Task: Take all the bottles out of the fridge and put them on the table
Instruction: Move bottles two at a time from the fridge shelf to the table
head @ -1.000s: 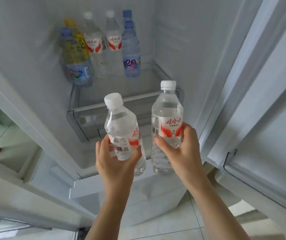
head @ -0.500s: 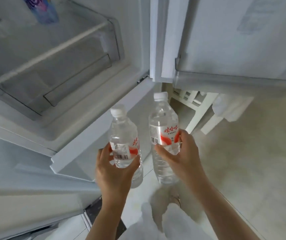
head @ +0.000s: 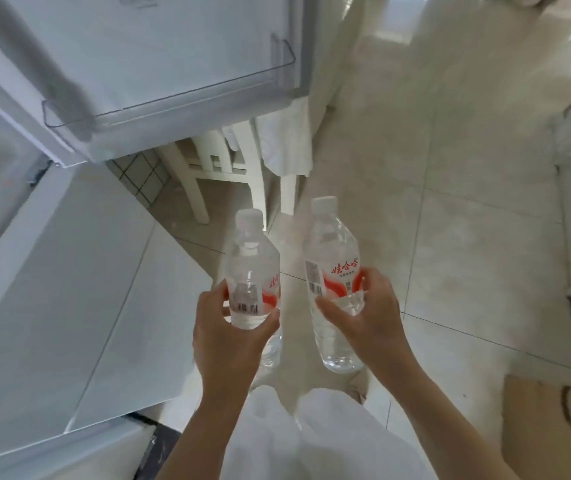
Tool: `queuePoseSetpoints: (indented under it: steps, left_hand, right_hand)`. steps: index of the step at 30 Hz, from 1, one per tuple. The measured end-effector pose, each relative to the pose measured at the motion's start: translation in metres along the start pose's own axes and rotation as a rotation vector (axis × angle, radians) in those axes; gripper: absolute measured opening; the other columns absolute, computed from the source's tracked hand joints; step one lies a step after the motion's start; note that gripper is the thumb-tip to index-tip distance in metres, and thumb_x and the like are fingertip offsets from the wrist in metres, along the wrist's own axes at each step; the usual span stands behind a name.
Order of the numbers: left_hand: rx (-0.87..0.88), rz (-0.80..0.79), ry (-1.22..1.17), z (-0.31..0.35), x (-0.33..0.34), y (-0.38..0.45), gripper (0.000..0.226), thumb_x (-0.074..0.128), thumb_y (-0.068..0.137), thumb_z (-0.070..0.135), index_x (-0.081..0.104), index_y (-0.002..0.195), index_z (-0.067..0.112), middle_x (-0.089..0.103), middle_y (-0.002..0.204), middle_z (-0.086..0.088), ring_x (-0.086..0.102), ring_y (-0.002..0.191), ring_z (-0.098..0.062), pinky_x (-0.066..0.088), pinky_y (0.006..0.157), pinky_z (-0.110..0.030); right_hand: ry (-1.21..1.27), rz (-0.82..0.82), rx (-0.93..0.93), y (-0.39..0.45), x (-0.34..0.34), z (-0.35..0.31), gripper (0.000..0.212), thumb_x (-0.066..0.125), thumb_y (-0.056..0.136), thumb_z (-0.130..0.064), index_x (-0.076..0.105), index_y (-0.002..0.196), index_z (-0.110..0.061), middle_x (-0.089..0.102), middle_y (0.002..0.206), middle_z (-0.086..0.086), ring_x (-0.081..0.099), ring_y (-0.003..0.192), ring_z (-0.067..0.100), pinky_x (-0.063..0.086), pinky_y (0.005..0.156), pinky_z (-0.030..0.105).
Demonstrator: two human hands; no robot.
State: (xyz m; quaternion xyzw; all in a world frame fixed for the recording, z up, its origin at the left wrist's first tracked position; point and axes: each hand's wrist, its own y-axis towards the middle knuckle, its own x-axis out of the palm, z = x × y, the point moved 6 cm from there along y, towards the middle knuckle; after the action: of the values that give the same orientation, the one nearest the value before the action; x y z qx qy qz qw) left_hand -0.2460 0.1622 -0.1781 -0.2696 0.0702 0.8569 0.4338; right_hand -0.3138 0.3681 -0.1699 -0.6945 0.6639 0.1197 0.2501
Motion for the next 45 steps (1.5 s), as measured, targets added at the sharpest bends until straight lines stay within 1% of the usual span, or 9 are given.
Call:
queuePoseSetpoints:
  steps: [4, 8, 11, 14, 20, 25, 29, 39, 45]
  left_hand:
    - [0.049, -0.108, 0.034, 0.036, 0.079, -0.023, 0.065, 0.089, 0.057, 0.037, 0.058, 0.113, 0.022, 0.061, 0.104, 0.005, 0.061, 0.087, -0.010, 0.052, 0.072, -0.025]
    - [0.058, -0.235, 0.050, 0.069, 0.161, -0.047, 0.068, 0.091, 0.057, 0.036, 0.061, 0.116, 0.019, 0.063, 0.105, 0.004, 0.062, 0.087, -0.008, 0.057, 0.075, -0.034]
    - [0.108, -0.277, 0.073, 0.096, 0.207, -0.063, 0.070, 0.090, 0.056, 0.038, 0.059, 0.116, 0.021, 0.061, 0.104, 0.008, 0.060, 0.084, 0.001, 0.052, 0.068, -0.022]
    - [0.130, -0.316, 0.091, 0.120, 0.242, -0.071, 0.071, 0.090, 0.057, 0.039, 0.059, 0.119, 0.022, 0.060, 0.103, 0.008, 0.060, 0.083, -0.001, 0.047, 0.067, -0.016]
    - [0.143, -0.347, 0.120, 0.156, 0.293, -0.054, 0.072, 0.090, 0.058, 0.037, 0.059, 0.121, 0.022, 0.060, 0.105, 0.007, 0.059, 0.084, 0.001, 0.052, 0.072, -0.024]
    - [0.103, -0.345, 0.114, 0.179, 0.340, -0.014, 0.070, 0.090, 0.058, 0.035, 0.060, 0.121, 0.023, 0.059, 0.104, 0.009, 0.059, 0.083, 0.002, 0.049, 0.070, -0.019]
    - [0.085, -0.337, 0.095, 0.208, 0.384, 0.038, 0.068, 0.090, 0.060, 0.033, 0.060, 0.120, 0.022, 0.060, 0.107, 0.005, 0.061, 0.085, -0.004, 0.053, 0.074, -0.026]
    - [0.051, -0.314, 0.074, 0.287, 0.471, 0.172, 0.067, 0.090, 0.059, 0.029, 0.062, 0.118, 0.016, 0.062, 0.107, 0.002, 0.065, 0.091, -0.018, 0.056, 0.078, -0.036]
    - [0.018, -0.248, 0.046, 0.315, 0.515, 0.234, 0.066, 0.090, 0.057, 0.032, 0.062, 0.115, 0.019, 0.059, 0.102, 0.006, 0.064, 0.084, -0.007, 0.045, 0.063, -0.016]
  right_hand:
    - [0.065, 0.066, 0.091, 0.011, -0.078, 0.050, 0.053, 0.081, 0.068, -0.041, 0.051, 0.109, -0.026, 0.052, 0.103, -0.007, 0.056, 0.096, 0.010, 0.045, 0.076, 0.016]
    - [0.041, 0.158, 0.133, 0.029, -0.154, 0.092, 0.055, 0.081, 0.067, -0.043, 0.046, 0.108, -0.029, 0.048, 0.100, -0.009, 0.053, 0.091, 0.003, 0.042, 0.071, 0.007]
    - [0.007, 0.225, 0.114, 0.039, -0.202, 0.111, 0.058, 0.079, 0.064, -0.046, 0.042, 0.106, -0.030, 0.041, 0.095, -0.017, 0.047, 0.085, -0.006, 0.035, 0.069, -0.006]
    - [-0.007, 0.262, 0.133, 0.053, -0.238, 0.129, 0.055, 0.081, 0.067, -0.039, 0.042, 0.105, -0.029, 0.040, 0.094, -0.014, 0.046, 0.084, -0.005, 0.033, 0.070, -0.007]
    - [0.005, 0.274, 0.193, 0.095, -0.274, 0.154, 0.056, 0.083, 0.070, -0.032, 0.046, 0.111, -0.024, 0.045, 0.102, -0.003, 0.045, 0.083, -0.006, 0.032, 0.069, -0.009]
    - [-0.008, 0.257, 0.205, 0.160, -0.293, 0.161, 0.058, 0.081, 0.072, -0.034, 0.048, 0.118, -0.021, 0.049, 0.108, -0.001, 0.047, 0.088, 0.006, 0.036, 0.064, 0.000]
    - [0.001, 0.261, 0.202, 0.235, -0.307, 0.158, 0.052, 0.082, 0.071, -0.033, 0.047, 0.109, -0.024, 0.050, 0.105, 0.000, 0.047, 0.083, -0.002, 0.035, 0.063, 0.002]
    - [-0.010, 0.222, 0.206, 0.411, -0.340, 0.135, 0.054, 0.082, 0.068, -0.036, 0.044, 0.106, -0.030, 0.048, 0.103, -0.003, 0.047, 0.086, -0.002, 0.034, 0.067, 0.009]
    - [-0.009, 0.144, 0.227, 0.505, -0.345, 0.131, 0.055, 0.082, 0.069, -0.037, 0.045, 0.109, -0.030, 0.053, 0.110, 0.000, 0.053, 0.093, 0.011, 0.042, 0.079, 0.021]
